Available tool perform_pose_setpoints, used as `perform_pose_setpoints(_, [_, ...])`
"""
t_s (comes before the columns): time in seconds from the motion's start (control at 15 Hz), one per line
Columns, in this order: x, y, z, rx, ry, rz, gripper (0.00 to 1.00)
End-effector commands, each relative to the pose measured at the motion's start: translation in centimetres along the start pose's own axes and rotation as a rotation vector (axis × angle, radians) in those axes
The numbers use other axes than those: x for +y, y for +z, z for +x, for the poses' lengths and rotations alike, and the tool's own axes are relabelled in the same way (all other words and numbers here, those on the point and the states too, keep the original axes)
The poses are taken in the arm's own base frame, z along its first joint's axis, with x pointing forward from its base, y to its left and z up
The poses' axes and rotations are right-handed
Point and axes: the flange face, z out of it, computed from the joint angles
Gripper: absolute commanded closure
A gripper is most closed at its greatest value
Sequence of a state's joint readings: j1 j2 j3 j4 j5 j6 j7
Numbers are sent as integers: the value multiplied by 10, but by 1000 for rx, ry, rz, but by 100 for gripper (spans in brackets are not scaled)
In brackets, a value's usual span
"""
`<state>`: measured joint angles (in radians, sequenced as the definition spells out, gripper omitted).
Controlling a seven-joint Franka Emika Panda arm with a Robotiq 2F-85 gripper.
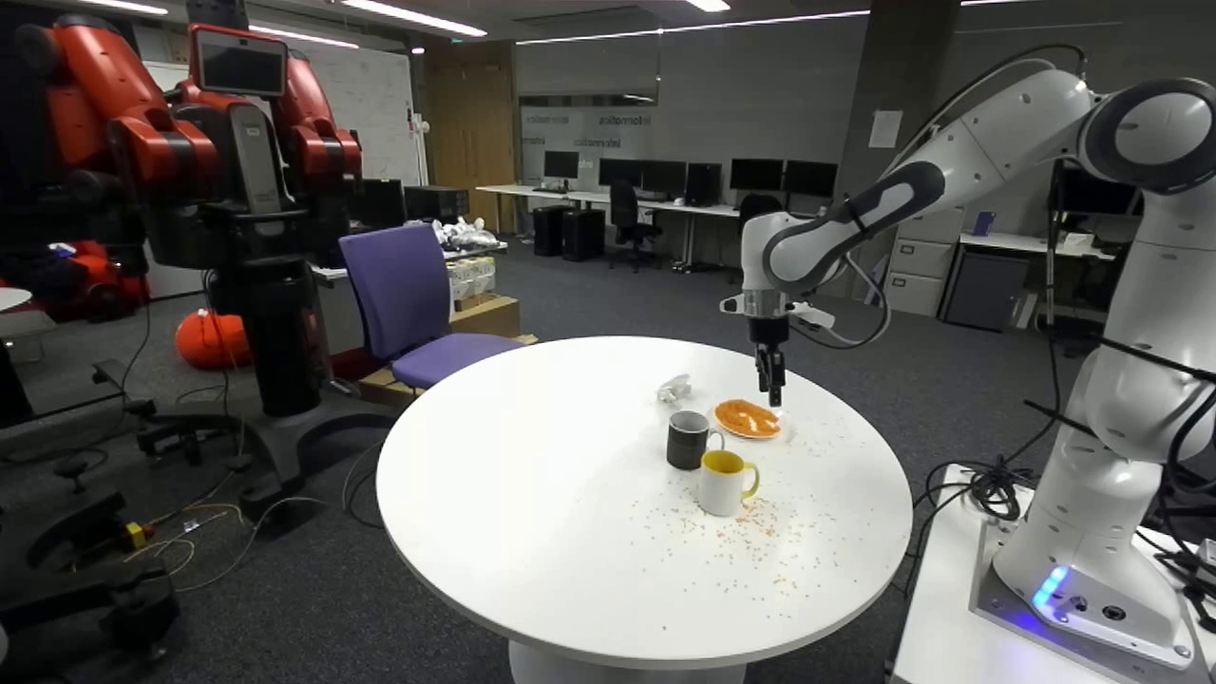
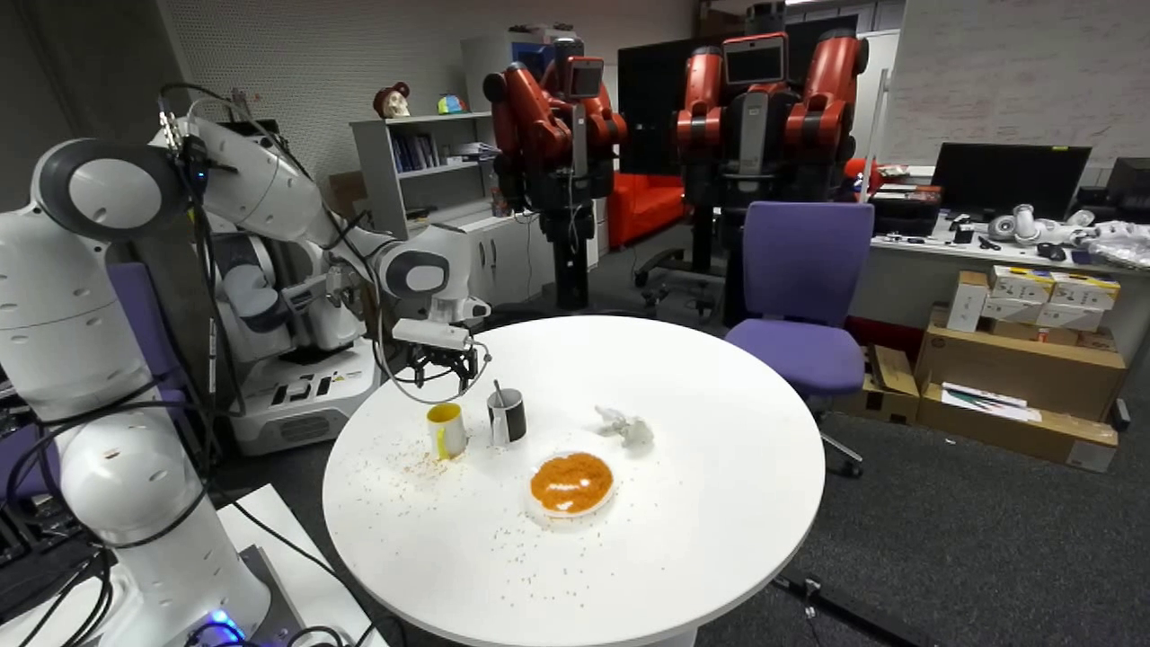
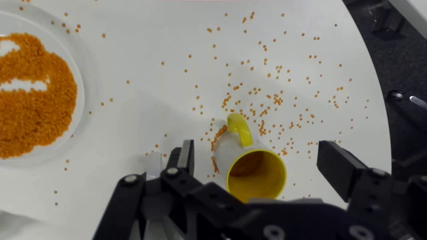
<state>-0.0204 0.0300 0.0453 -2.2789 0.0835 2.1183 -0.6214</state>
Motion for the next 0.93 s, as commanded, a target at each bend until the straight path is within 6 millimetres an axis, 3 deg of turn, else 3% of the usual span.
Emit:
perform_pose_setpoints(0.0, [2, 0, -7, 1, 13, 0, 0])
perform_pose_setpoints(0.33, [2, -1, -9, -22, 22, -16, 0])
perform_pose_setpoints(0.87, [-14, 36, 29, -208, -212, -128, 0])
